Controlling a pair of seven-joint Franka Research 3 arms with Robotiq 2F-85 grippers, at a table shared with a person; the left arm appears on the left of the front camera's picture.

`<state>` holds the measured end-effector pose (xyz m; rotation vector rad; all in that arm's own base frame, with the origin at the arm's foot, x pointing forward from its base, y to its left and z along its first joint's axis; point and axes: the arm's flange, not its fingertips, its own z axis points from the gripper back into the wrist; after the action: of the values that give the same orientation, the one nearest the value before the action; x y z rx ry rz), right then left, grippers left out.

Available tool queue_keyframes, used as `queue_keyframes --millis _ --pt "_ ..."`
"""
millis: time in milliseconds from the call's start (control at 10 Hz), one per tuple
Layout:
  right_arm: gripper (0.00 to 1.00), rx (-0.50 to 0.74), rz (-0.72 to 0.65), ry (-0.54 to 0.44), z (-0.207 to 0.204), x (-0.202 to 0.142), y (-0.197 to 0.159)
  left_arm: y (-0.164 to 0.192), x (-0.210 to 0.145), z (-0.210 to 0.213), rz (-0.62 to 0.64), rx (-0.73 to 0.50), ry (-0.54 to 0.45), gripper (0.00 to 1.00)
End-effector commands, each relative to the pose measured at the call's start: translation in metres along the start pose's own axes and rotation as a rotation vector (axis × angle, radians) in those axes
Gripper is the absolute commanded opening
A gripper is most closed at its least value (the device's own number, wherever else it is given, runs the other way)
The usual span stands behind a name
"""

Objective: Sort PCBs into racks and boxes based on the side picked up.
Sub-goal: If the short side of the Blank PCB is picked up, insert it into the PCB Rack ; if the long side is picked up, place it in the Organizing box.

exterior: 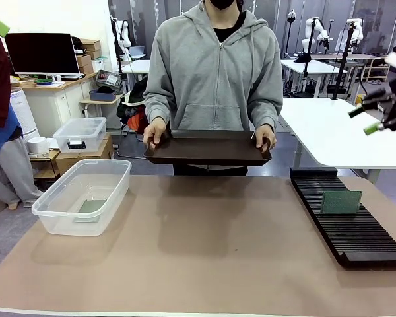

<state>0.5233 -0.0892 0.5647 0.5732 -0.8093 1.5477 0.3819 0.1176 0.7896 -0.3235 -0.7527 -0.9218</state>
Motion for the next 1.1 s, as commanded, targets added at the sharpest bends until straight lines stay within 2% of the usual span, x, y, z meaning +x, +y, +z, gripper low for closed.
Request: queue_keyframes --millis 0,200,300,500,600,700,800,1000 --pt "1.00 -0.004 -0.048 0.099 0.014 0.034 -0.002 -0.003 -0.002 0.000 -0.003 -0.005 -0.002 1.00" --pt "1.00 -0.022 -0.224 0.053 0.038 0.085 -0.011 -0.003 -0.002 0.000 -0.003 -0.005 -0.002 1.00" --pt "1.00 -0.040 -0.339 0.084 0.049 0.107 -0.013 -0.003 -0.002 0.000 -0.003 -0.005 -0.002 1.00" --pt "1.00 -0.101 -0.448 0.069 0.071 0.133 -0.008 -0.003 -0.002 0.000 -0.003 -0.005 -0.002 1.00" --pt "1.00 -0.105 -0.484 0.075 0.077 0.143 0.001 -0.003 -0.002 0.000 -0.003 -0.005 -0.002 1.00" --pt "1.00 -0.073 -0.344 0.148 0.076 0.146 0.016 -0.003 -0.002 0.000 -0.003 -0.005 -0.002 1.00" --pt "1.00 -0.108 -0.440 0.071 0.077 0.136 -0.004 -0.003 -0.002 0.000 -0.003 -0.005 -0.002 1.00" --pt "1.00 -0.108 -0.440 0.071 0.077 0.136 -0.004 -0.003 -0.002 0.000 -0.003 -0.005 -0.002 1.00"
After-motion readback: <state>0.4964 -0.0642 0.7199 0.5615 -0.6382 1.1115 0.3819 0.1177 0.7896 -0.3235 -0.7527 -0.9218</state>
